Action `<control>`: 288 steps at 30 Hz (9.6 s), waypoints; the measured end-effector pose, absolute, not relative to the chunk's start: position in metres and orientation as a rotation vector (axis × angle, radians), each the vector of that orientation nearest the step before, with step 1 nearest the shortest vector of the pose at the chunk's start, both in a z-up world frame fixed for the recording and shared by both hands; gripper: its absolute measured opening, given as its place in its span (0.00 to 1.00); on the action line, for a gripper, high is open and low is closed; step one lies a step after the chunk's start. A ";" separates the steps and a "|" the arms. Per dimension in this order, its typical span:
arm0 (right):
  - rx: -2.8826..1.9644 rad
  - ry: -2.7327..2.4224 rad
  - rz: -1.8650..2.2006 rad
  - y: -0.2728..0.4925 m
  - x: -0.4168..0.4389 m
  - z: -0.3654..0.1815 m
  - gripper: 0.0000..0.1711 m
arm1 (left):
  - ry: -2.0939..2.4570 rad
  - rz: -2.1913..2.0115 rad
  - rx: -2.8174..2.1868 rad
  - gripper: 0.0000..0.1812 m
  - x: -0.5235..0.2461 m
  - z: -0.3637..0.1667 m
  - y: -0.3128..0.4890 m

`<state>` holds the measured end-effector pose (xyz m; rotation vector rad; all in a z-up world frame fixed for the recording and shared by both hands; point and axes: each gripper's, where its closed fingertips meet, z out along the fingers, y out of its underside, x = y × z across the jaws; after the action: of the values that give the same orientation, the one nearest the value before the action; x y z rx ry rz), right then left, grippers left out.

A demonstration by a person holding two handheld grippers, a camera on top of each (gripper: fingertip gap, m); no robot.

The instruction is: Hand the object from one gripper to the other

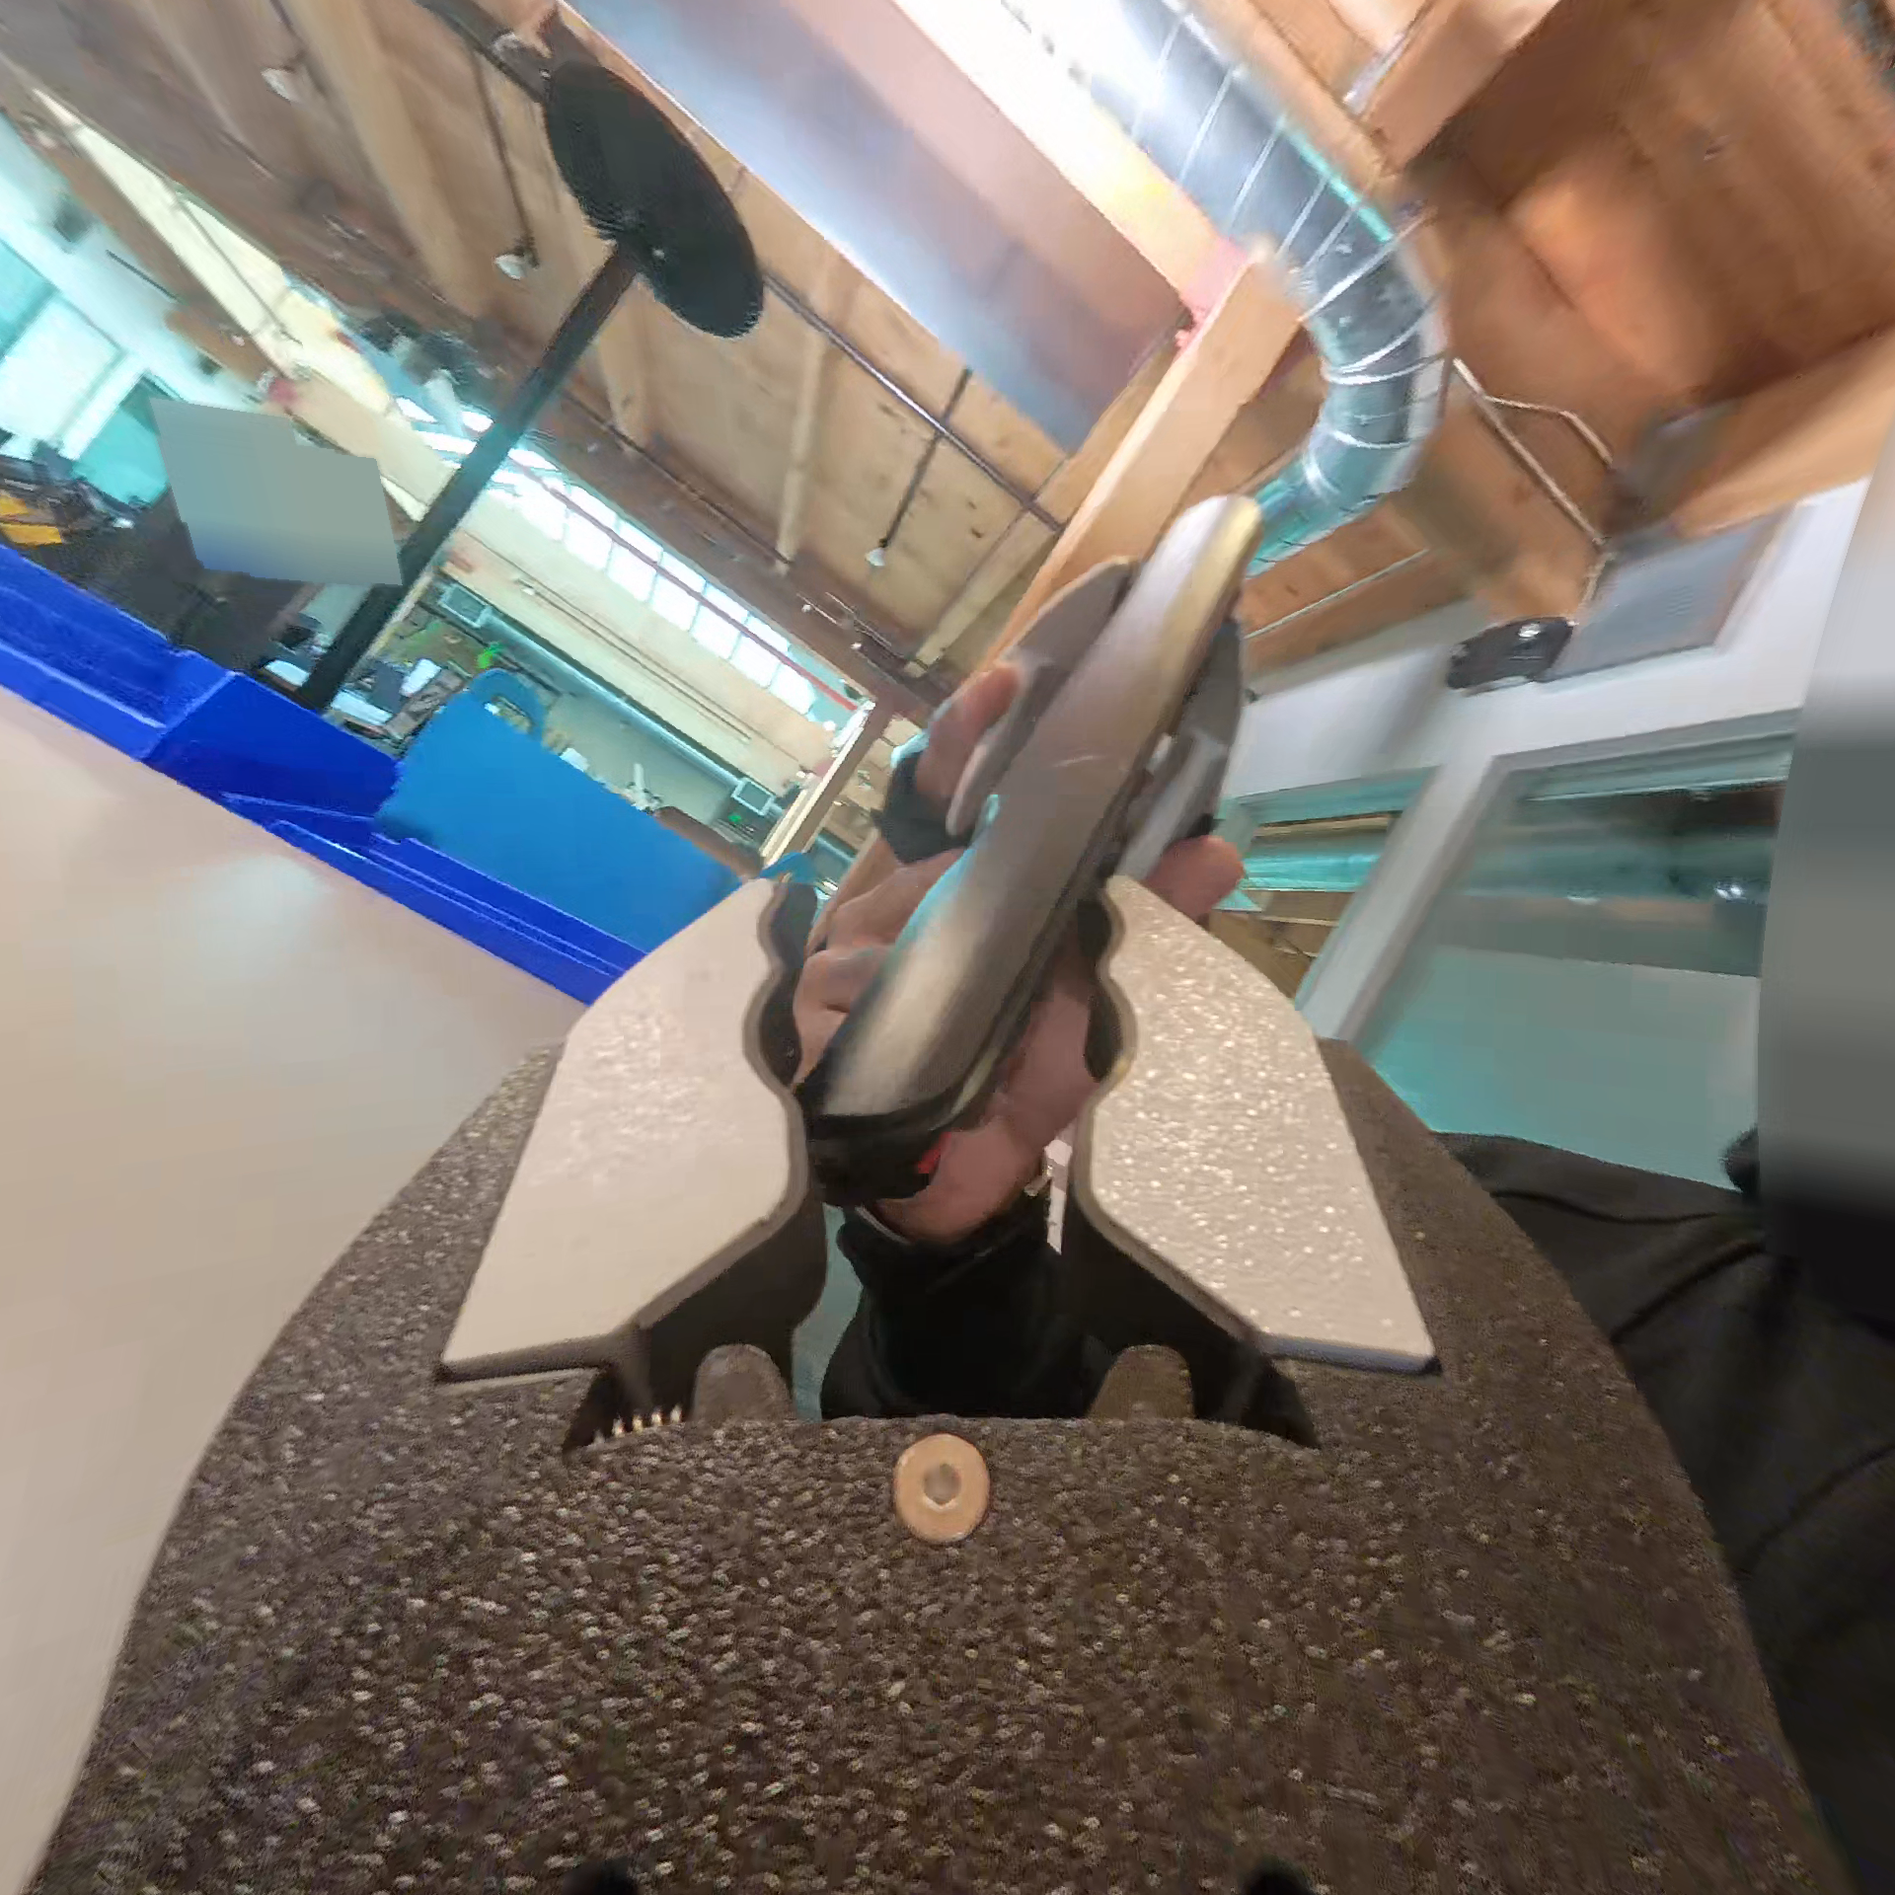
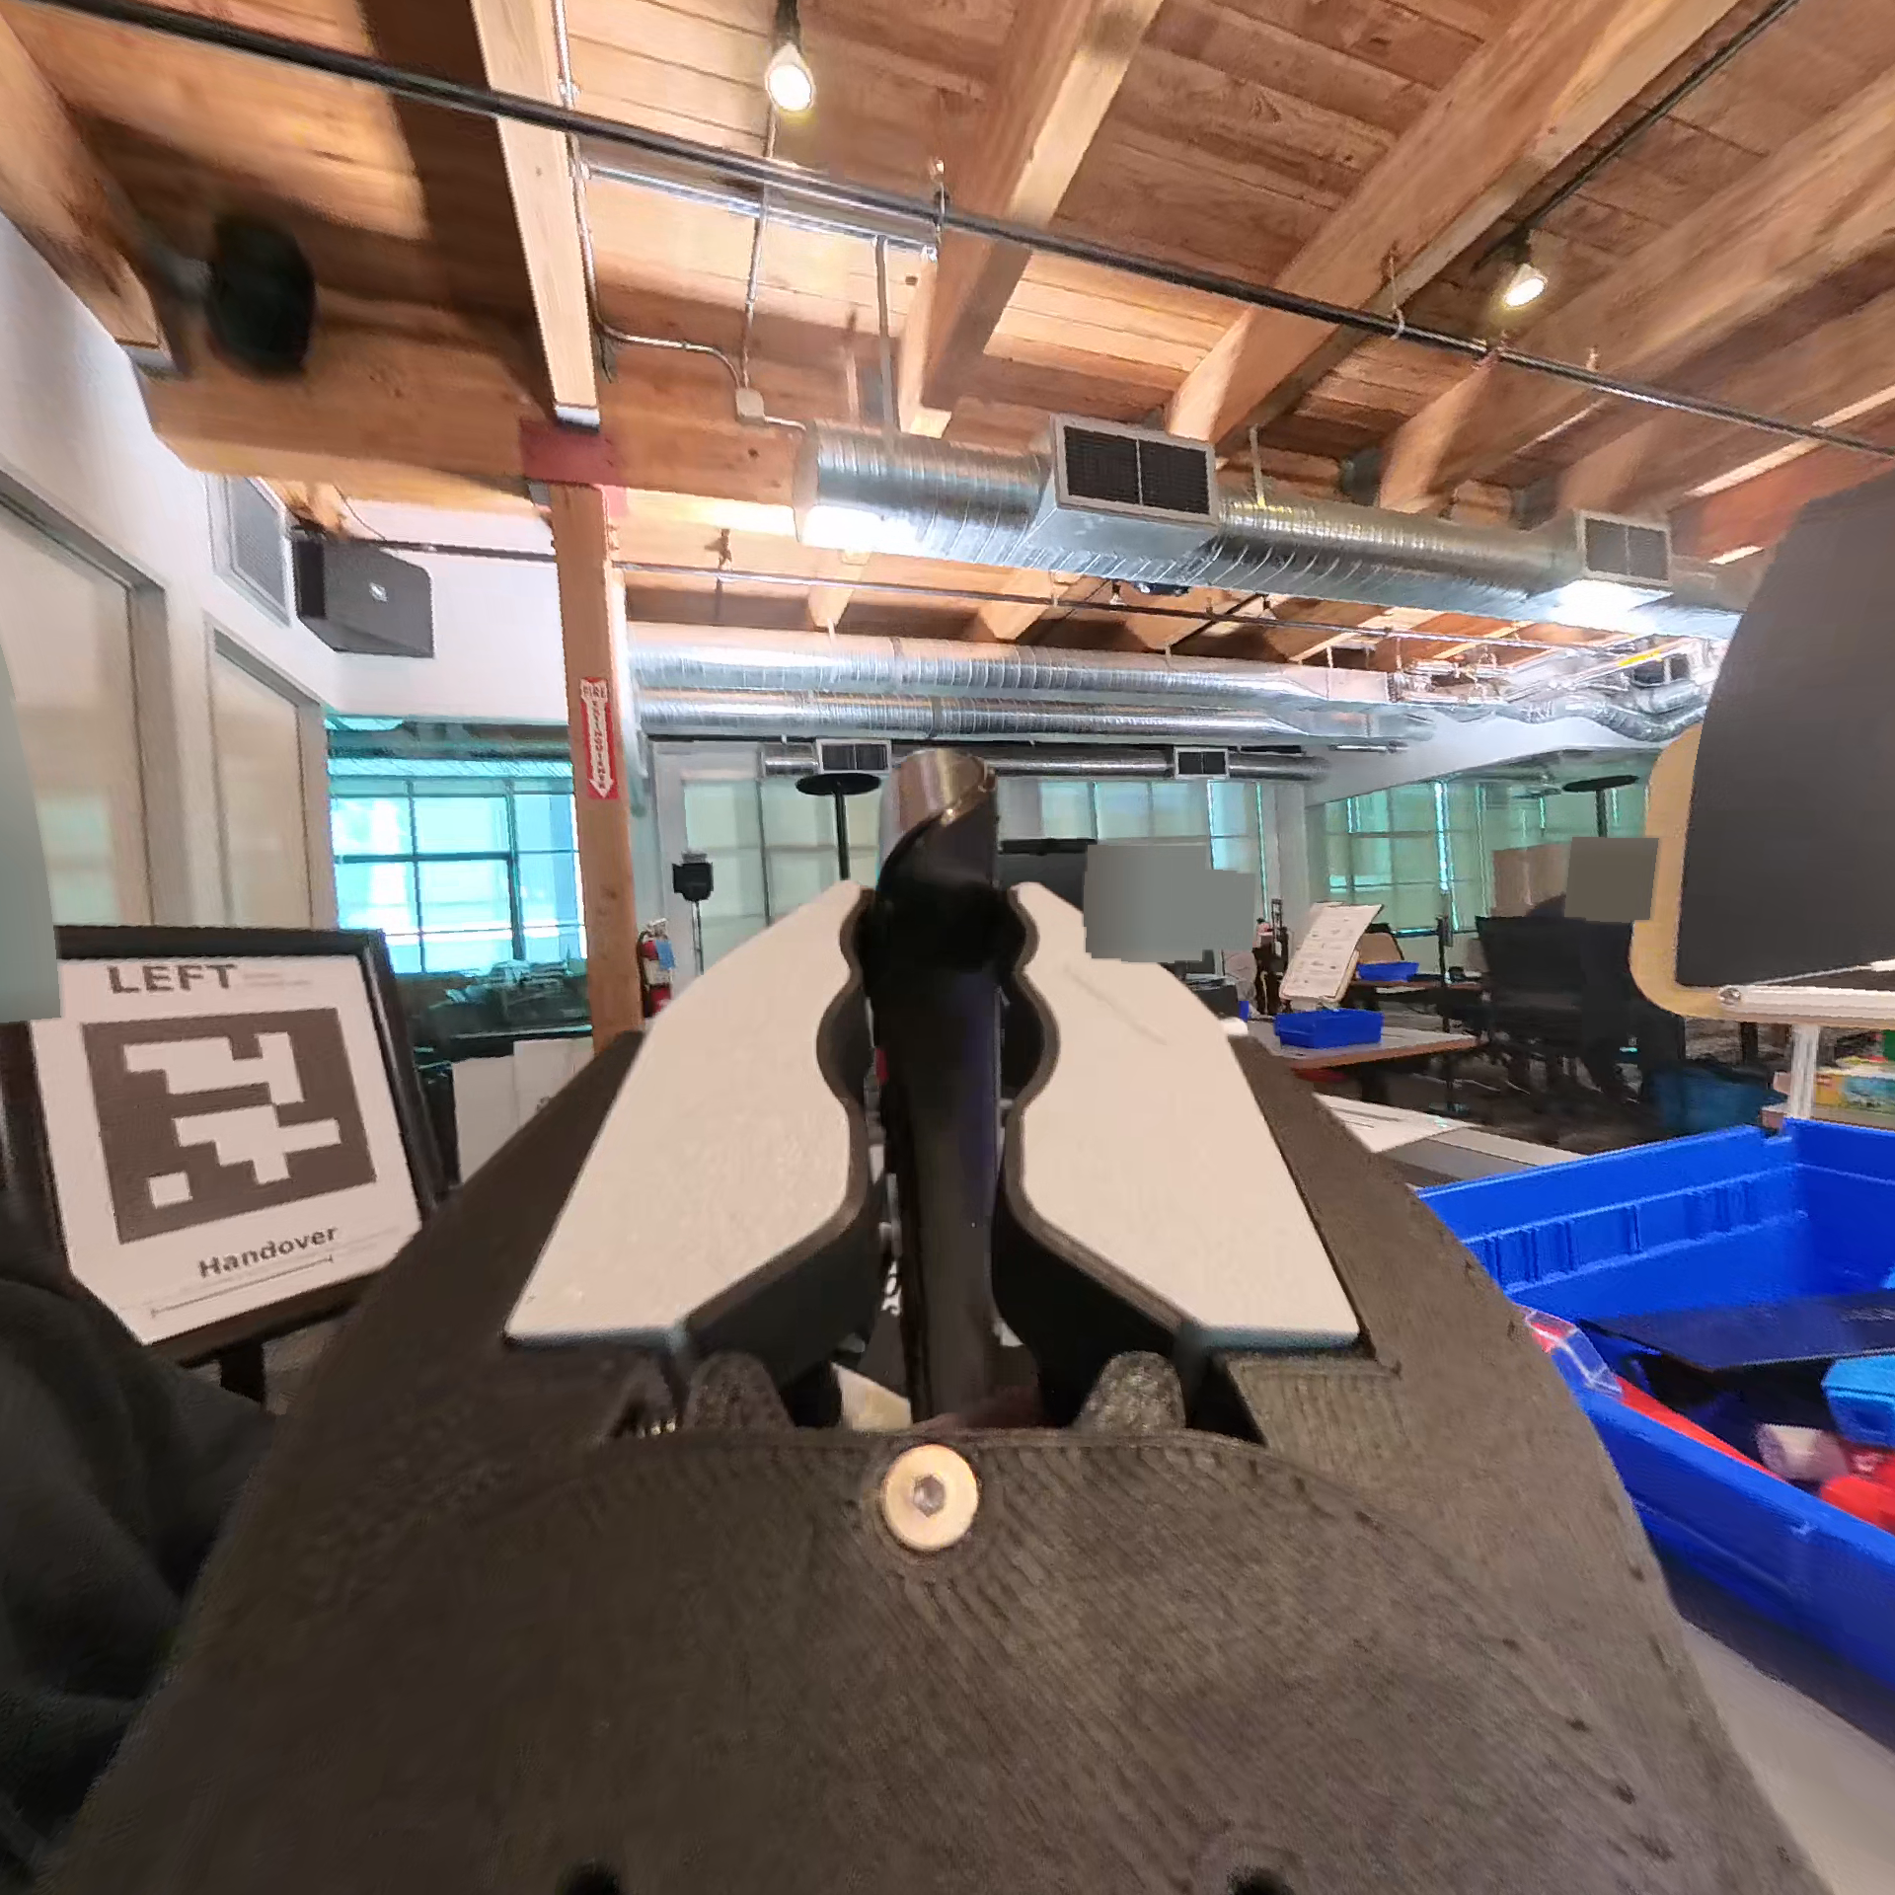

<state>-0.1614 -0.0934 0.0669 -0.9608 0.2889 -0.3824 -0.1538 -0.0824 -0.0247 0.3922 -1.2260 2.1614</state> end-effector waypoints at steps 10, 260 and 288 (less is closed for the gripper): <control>-0.911 0.412 -0.168 -0.108 -0.135 0.057 0.13 | -1.559 2.140 0.243 0.23 -0.169 -0.035 -0.085; -2.269 0.039 -1.561 -0.126 -0.063 -0.100 0.15 | -2.451 2.391 0.005 0.42 -0.131 -0.043 -0.041; -1.951 -0.105 -1.275 -0.077 -0.125 -0.048 0.21 | -3.383 2.434 -0.547 0.13 -0.120 -0.049 -0.055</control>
<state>-0.1248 -0.0766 -0.0483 -1.9508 -0.1048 -1.2750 -0.1200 -0.0549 -0.0488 -0.5474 -3.3826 2.4336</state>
